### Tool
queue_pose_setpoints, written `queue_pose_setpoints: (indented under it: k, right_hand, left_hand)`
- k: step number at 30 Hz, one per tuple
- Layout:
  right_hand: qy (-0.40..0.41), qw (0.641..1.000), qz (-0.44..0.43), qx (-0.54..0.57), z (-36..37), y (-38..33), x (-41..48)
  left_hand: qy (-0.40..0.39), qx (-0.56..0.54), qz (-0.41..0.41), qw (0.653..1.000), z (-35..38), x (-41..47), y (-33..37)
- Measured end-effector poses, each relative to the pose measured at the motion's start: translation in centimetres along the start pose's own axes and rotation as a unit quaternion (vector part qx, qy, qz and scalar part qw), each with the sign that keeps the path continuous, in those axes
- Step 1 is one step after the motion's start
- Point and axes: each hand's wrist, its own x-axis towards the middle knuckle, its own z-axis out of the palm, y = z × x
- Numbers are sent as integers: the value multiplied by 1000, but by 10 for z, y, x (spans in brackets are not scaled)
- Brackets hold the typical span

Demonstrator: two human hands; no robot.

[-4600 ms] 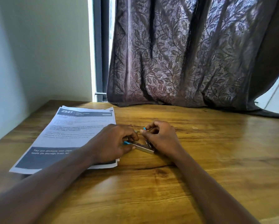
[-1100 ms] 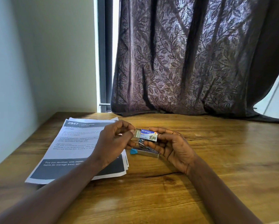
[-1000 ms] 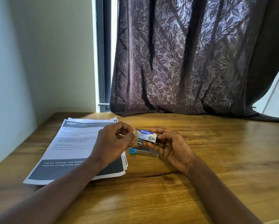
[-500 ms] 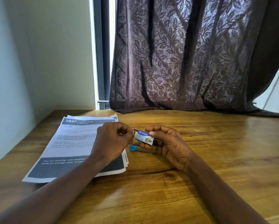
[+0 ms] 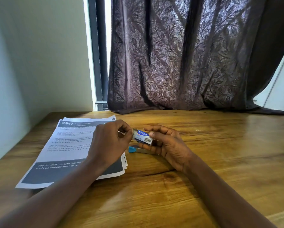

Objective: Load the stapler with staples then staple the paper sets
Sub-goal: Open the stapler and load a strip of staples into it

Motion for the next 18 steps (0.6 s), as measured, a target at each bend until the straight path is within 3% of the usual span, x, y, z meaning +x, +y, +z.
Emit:
queue_pose_setpoints:
  k: [8, 18]
  right_hand:
    - [7, 1000, -8, -26, 2, 4, 0]
    - [-12, 1000, 1, -24, -2, 3, 2]
  left_hand:
    - [-56, -1, -43, 998, 1, 5, -7]
    - [-44, -42, -65, 996, 4, 6, -8]
